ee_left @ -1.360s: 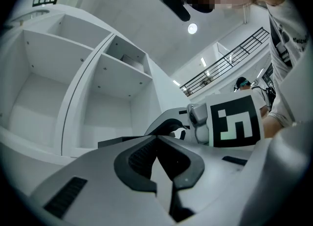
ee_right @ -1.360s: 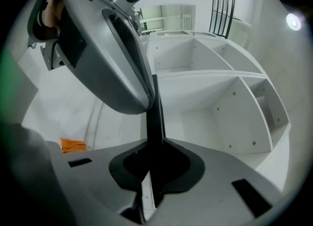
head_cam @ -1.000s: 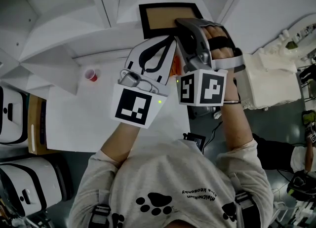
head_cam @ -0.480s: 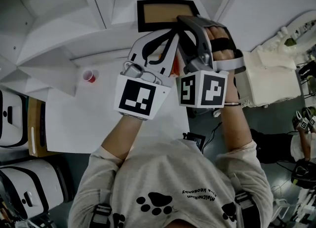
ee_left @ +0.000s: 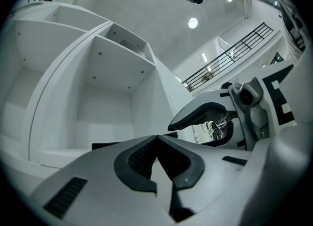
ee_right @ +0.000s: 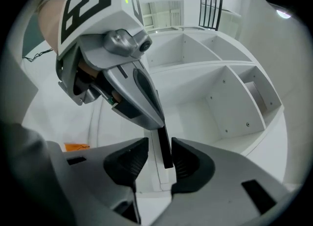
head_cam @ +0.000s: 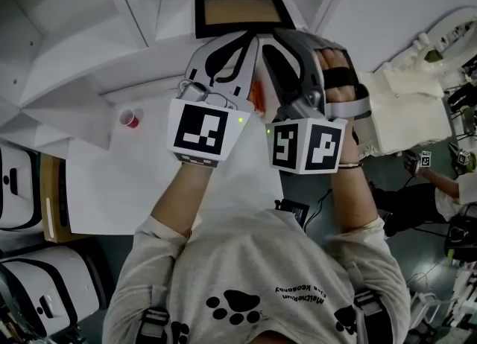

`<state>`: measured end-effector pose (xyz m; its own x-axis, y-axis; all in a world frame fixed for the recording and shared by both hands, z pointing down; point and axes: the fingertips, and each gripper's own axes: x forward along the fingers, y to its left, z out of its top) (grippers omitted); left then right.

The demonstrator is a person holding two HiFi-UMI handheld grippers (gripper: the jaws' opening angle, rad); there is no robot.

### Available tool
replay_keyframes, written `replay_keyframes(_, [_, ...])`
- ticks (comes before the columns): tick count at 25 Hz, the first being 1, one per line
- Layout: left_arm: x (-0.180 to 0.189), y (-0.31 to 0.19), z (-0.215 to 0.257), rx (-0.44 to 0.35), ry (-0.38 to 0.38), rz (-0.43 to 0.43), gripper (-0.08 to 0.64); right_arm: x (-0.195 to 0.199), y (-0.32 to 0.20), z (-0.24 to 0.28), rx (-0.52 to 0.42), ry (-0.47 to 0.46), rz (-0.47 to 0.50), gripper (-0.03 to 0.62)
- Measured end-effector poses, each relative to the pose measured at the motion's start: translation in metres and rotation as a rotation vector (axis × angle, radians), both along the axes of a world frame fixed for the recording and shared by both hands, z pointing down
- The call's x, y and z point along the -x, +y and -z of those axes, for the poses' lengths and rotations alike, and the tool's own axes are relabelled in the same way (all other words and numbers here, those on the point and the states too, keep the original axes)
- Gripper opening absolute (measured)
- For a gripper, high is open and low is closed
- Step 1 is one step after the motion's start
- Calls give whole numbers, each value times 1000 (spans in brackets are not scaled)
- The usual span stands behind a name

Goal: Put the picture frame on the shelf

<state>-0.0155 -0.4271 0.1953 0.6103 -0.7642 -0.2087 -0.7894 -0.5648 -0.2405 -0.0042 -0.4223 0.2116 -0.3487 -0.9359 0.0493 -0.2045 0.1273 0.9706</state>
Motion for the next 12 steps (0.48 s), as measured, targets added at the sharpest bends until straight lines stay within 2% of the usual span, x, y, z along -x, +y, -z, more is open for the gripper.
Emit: replay_keyframes(12, [0,-18,-3,20,-5,13,20,-5,8,-1,-6,-26,-2,140])
